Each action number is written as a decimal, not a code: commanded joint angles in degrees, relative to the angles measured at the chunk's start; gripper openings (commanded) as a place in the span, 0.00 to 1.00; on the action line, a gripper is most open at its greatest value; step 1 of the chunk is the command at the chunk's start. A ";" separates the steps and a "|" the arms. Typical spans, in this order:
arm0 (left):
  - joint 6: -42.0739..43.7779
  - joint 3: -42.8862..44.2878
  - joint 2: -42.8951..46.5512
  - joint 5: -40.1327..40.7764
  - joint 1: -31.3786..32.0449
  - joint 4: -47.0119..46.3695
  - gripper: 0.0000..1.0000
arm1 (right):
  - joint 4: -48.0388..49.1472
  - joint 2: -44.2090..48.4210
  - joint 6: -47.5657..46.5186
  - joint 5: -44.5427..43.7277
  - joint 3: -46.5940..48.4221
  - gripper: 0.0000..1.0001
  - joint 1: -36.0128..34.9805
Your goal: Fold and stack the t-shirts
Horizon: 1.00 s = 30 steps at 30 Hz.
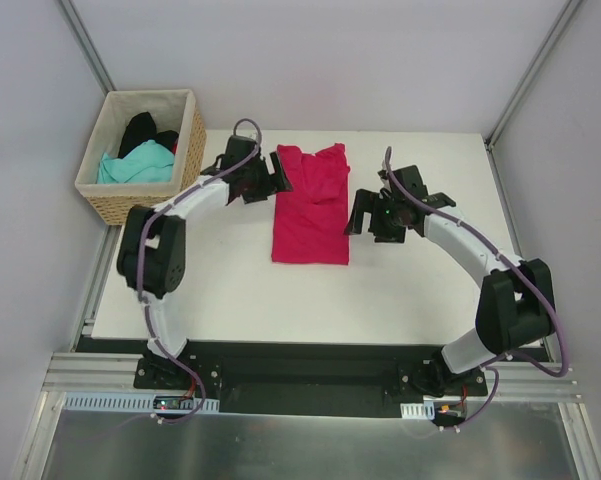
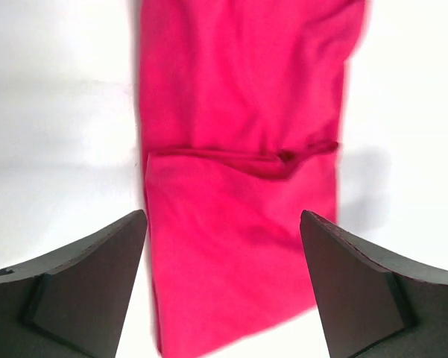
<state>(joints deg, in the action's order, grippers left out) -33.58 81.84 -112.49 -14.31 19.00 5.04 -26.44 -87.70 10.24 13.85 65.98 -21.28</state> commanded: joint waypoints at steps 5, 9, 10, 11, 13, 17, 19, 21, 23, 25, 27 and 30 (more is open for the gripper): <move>1.53 -16.87 24.94 0.70 -0.28 6.39 0.79 | 2.96 -0.89 5.23 2.85 -4.36 1.00 -1.04; -3.68 -24.97 25.91 -2.21 0.42 5.78 0.71 | 4.55 -2.47 6.46 1.97 -5.68 0.97 -2.36; -4.81 -26.89 25.91 -2.48 0.59 5.51 0.69 | 5.33 -2.82 6.72 2.23 -5.94 0.96 -2.36; -5.09 -27.69 25.91 -2.83 0.59 4.73 0.68 | 5.78 -3.26 7.07 2.32 -6.21 0.94 -2.63; -5.79 -28.93 25.13 -3.80 0.68 3.84 0.68 | 7.35 -4.57 7.77 2.76 -7.44 0.87 -2.63; -6.32 -28.58 22.05 -6.08 0.68 2.78 0.65 | 9.82 -6.87 8.83 4.25 -9.02 0.80 -2.72; -7.28 -29.10 20.91 -6.26 0.77 2.35 0.59 | 10.52 -7.74 9.18 4.26 -9.20 0.78 -3.15; -7.81 -29.98 20.47 -6.52 0.95 1.21 0.57 | 10.70 -8.19 9.10 3.82 -9.20 0.75 -3.59; -7.99 -30.34 19.50 -6.87 1.30 1.03 0.55 | 11.14 -8.80 9.18 3.56 -9.28 0.72 -3.68; -8.34 -30.78 18.45 -7.66 1.47 0.94 0.53 | 11.40 -9.33 9.18 3.47 -9.37 0.70 -3.68; -8.52 -31.30 18.01 -7.32 2.09 0.76 0.52 | 11.58 -10.03 9.18 3.56 -9.37 0.69 -3.68; -8.69 -31.57 17.30 -6.35 2.62 0.68 0.48 | 12.46 -10.82 9.36 3.64 -9.46 0.65 -3.68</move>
<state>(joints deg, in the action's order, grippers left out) -41.17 51.18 -94.35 -20.27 20.71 6.57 -16.01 -97.41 18.90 16.95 56.53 -24.80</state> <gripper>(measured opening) 0.483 0.671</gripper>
